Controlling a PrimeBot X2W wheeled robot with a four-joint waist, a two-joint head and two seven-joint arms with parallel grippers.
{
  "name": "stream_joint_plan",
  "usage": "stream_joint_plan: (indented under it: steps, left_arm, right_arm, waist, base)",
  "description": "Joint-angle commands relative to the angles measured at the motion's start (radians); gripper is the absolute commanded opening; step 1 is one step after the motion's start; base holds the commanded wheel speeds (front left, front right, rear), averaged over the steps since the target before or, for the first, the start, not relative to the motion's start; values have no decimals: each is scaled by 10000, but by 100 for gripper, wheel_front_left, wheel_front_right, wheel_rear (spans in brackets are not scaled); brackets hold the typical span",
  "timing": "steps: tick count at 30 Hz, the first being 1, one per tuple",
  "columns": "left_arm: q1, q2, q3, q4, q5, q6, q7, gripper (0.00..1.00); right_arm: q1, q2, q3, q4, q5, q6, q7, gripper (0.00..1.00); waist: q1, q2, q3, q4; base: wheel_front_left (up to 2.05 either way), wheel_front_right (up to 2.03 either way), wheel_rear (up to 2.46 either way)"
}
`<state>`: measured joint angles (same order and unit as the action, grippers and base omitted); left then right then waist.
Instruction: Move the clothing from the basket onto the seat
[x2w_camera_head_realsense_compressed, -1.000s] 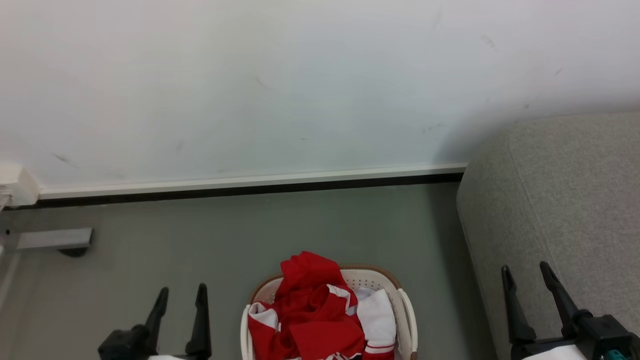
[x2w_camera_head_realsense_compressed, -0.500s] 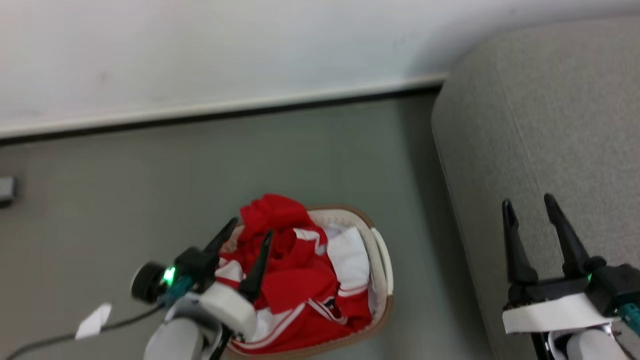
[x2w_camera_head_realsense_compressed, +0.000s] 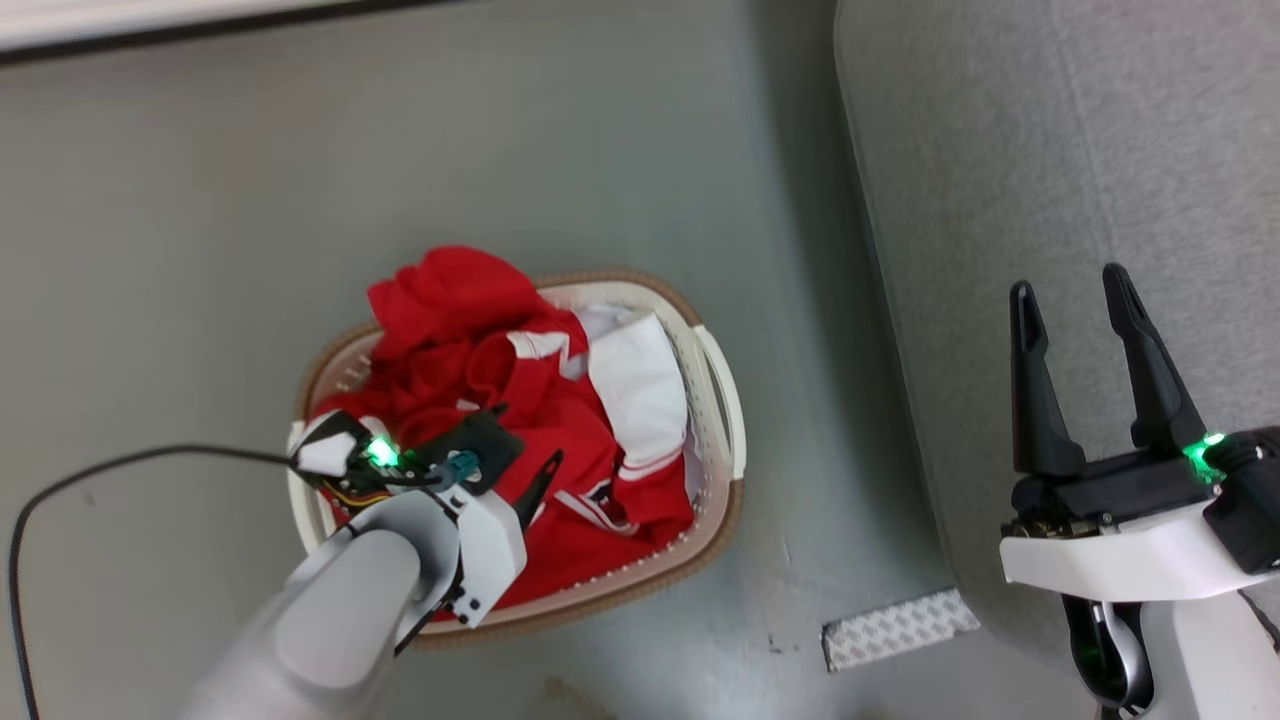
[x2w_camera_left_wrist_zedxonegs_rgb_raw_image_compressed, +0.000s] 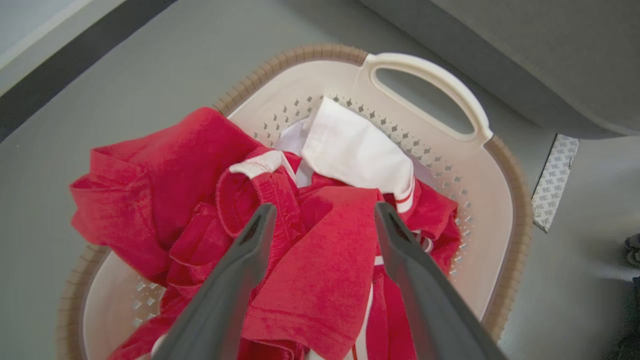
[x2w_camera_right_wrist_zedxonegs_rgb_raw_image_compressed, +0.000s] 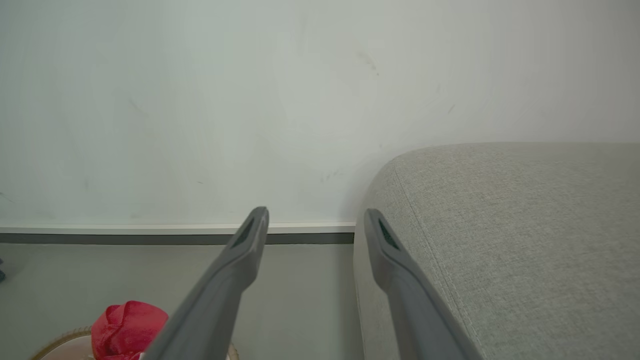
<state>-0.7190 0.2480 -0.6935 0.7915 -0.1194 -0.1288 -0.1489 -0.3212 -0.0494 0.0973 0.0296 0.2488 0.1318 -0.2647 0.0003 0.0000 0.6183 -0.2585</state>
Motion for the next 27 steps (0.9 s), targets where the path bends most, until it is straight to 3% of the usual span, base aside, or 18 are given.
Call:
stream_joint_plan:
  steps: [1, 7, 20, 21, 22, 23, 27]
  left_arm:
    - [-251, 161, -548, 247, -232, -20, 233, 100]
    - [-1455, 789, -2354, 767, -1111, -1, 720, 100]
    - [-2826, 1229, -4140, 1569, -2784, -2, 1203, 100]
    - [-2879, 1200, -4220, 1635, -2889, -2, 1183, 85]
    - [-2954, 1153, -4273, 1687, -3007, -2, 1104, 20]
    - [-3021, 1092, -4287, 1759, -3131, -1, 997, 0]
    - [-2809, 743, -4529, 1990, -3539, -2, 776, 0]
  right_arm:
    - [-232, -19, 89, -164, 145, -21, 5, 100]
    - [-531, -22, 255, -607, 370, -21, 4, 100]
    - [-591, -22, 317, -929, 535, -21, 4, 100]
    - [-604, -22, 309, -933, 527, -21, 4, 100]
    - [-611, -22, 303, -934, 515, -21, 4, 100]
    - [-616, -22, 297, -927, 500, -21, 4, 100]
    - [-586, -24, 172, -791, 418, -21, 4, 100]
  waist:
    - [-3, 0, 674, -204]
    - [-3, 0, 1392, -301]
    - [-3, 0, 2300, -394]
    - [-3, 0, 2333, -392]
    - [-3, 0, 2355, -387]
    - [-3, 0, 2369, -376]
    - [-3, 0, 2146, -197]
  base:
    - [0, 0, 0]
    - [0, 0, 0]
    - [0, 0, 0]
    - [0, 0, 0]
    - [0, 0, 0]
    - [0, 0, 0]
    - [0, 0, 0]
